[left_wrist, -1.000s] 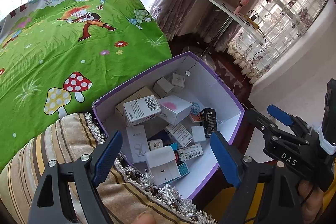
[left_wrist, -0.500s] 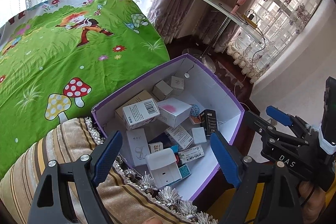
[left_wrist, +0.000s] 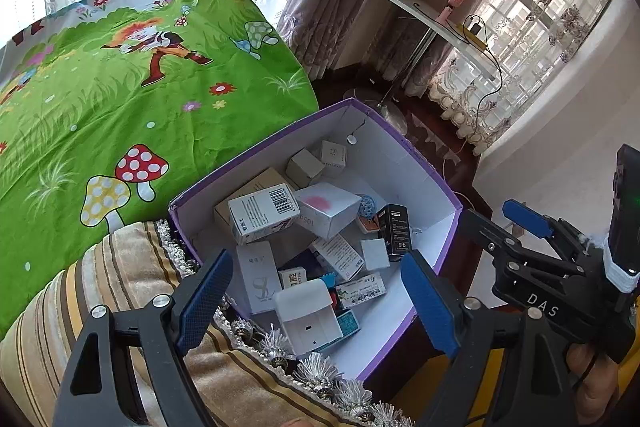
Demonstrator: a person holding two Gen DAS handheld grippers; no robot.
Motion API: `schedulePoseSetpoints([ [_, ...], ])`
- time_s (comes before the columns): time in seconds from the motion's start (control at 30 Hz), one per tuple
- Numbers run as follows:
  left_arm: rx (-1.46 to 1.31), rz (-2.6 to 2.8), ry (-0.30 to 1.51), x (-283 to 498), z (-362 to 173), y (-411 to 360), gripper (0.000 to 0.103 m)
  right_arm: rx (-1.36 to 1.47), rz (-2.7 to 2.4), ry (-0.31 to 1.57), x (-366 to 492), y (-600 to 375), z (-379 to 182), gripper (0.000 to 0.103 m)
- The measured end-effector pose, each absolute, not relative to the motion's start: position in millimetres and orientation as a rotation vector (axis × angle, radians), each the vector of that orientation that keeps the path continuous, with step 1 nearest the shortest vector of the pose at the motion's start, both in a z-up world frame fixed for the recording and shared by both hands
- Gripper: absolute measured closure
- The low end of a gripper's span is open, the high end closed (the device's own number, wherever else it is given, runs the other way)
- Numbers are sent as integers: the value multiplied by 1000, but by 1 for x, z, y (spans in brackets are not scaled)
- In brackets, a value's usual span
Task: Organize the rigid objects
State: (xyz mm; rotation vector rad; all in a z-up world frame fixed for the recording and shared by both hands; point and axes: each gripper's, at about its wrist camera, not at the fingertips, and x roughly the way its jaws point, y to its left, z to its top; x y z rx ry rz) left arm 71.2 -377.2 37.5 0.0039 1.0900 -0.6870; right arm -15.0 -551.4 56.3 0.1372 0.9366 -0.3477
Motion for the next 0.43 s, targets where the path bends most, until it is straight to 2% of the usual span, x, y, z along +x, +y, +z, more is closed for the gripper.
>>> schedulePoseSetpoints([
  [0.43, 43, -736, 1059, 62, 41, -390, 14, 155, -349, 941, -16, -553, 53, 23],
])
